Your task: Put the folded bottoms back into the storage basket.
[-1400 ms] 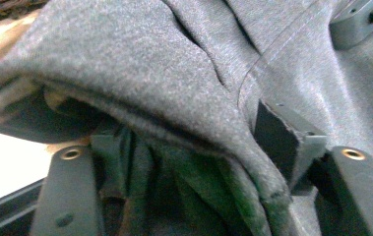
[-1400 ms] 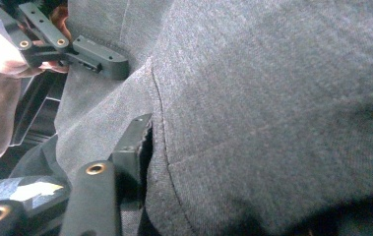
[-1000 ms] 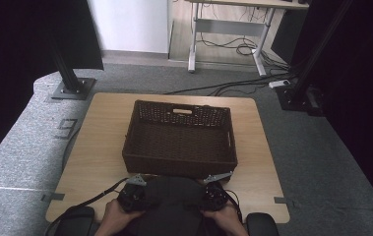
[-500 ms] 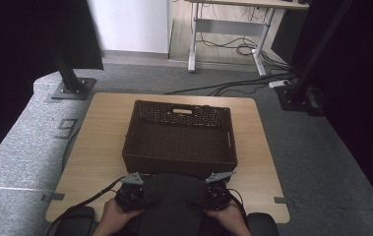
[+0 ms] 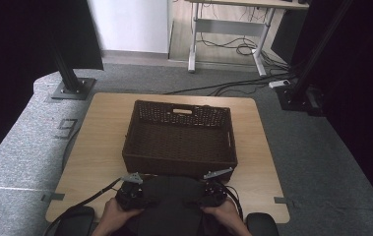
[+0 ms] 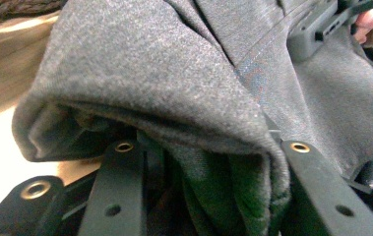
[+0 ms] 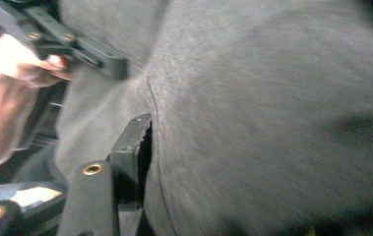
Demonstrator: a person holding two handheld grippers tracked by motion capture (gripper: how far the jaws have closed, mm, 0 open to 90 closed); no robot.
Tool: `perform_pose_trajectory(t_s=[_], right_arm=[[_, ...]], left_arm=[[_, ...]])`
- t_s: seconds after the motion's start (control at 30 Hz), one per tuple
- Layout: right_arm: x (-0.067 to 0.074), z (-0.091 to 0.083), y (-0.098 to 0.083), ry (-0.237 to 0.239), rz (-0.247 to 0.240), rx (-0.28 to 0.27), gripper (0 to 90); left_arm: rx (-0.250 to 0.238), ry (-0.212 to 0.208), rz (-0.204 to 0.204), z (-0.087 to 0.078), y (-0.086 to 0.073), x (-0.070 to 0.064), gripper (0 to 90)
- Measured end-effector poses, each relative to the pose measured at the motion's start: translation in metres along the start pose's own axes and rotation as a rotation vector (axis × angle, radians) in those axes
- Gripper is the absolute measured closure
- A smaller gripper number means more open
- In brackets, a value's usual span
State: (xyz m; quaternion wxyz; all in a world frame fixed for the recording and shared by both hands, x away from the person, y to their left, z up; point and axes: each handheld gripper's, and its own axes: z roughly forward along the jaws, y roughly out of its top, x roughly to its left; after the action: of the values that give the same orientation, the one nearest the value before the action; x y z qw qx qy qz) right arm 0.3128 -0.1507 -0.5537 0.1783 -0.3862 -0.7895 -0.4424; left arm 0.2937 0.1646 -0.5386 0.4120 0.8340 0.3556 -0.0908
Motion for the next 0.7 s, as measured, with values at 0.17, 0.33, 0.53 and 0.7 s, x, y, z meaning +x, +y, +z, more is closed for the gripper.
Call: perform_pose_trajectory(t_s=[0.17,0.33,0.53,0.7], right_arm=[[0.005,0.014,0.004,0.054,-0.001,0.01,42.6],[0.007,0.012,0.001,0.058,-0.023,0.005,54.9],[0.018,-0.001,0.0,0.071,-0.075,-0.052,56.4],[0.037,-0.023,0.008,0.042,-0.154,-0.114,56.5]], left_arm=[[-0.004,-0.007,-0.001,0.001,0.0,0.0,61.2],[-0.023,-0.02,0.015,0.0,-0.001,-0.004,61.7],[-0.085,-0.055,0.047,-0.01,0.005,-0.013,62.1],[-0.151,-0.073,0.09,-0.026,0.017,-0.026,62.1]])
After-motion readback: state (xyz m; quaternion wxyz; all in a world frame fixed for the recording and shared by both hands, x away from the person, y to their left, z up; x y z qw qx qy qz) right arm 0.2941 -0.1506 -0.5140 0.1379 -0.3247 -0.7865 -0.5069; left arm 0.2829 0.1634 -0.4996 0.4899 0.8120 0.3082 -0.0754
